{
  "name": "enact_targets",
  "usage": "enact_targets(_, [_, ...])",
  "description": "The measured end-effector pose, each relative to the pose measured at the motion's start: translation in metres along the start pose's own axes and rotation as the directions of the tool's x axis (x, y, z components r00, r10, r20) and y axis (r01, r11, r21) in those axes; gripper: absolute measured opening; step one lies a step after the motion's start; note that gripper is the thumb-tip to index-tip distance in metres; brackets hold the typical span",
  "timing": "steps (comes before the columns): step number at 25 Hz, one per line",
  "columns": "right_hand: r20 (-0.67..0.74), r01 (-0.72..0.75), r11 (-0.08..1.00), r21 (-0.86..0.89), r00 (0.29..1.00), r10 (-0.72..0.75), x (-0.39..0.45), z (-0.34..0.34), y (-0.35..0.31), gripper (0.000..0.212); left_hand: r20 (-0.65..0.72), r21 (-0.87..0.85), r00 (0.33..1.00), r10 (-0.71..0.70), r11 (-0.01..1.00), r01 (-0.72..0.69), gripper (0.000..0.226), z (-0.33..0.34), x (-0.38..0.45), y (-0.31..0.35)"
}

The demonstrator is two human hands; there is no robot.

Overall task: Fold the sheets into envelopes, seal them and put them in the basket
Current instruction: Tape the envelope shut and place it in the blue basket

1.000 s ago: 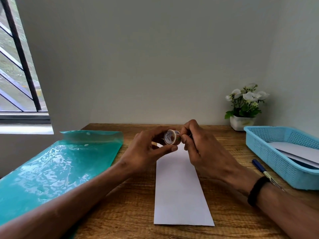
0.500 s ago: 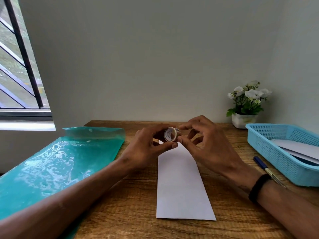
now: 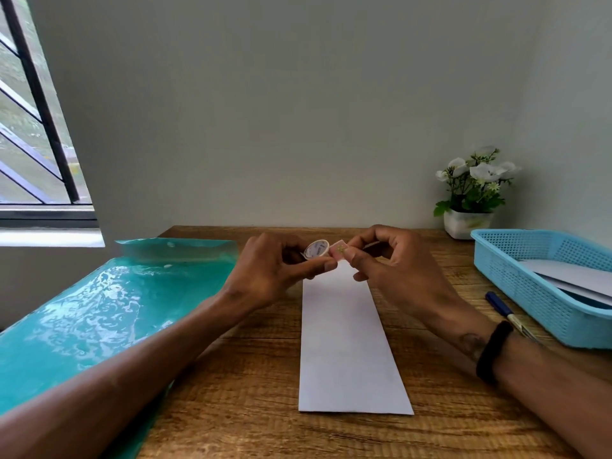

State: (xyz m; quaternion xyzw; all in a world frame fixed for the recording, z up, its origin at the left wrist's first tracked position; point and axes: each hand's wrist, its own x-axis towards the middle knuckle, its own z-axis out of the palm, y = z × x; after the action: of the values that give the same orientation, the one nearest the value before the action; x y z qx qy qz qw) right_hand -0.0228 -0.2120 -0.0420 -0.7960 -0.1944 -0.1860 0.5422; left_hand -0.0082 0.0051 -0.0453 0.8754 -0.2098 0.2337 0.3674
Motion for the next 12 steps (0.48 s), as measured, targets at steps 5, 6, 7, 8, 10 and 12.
enact_targets(5, [-0.012,-0.253,0.903,0.348,0.962,0.274,0.004,-0.005,0.002,0.009,-0.065,0.178,0.997,-0.032,0.983,0.043,0.052,-0.017,0.004,-0.014])
enact_targets(6, [-0.01,-0.3,0.866,0.4,0.943,0.331,0.006,-0.007,0.002,0.009,-0.057,0.223,0.997,-0.048,0.973,0.06,0.054,-0.023,0.004,-0.019])
enact_targets(7, [0.003,-0.342,0.829,0.443,0.925,0.38,0.008,-0.01,0.004,0.012,-0.036,0.268,0.997,-0.071,0.96,0.079,0.055,-0.028,0.006,-0.023])
enact_targets(8, [0.031,-0.378,0.793,0.479,0.909,0.415,0.009,-0.011,0.004,0.016,-0.014,0.309,0.995,-0.095,0.946,0.095,0.057,-0.032,0.007,-0.029])
enact_targets(10, [0.09,-0.429,0.755,0.496,0.89,0.446,0.01,-0.012,0.007,0.027,0.046,0.355,0.982,-0.182,0.922,0.154,0.06,-0.036,0.008,-0.037])
enact_targets(12, [0.133,-0.465,0.76,0.454,0.879,0.458,0.01,-0.012,0.01,0.047,0.084,0.371,0.959,-0.272,0.901,0.223,0.062,-0.035,0.007,-0.035])
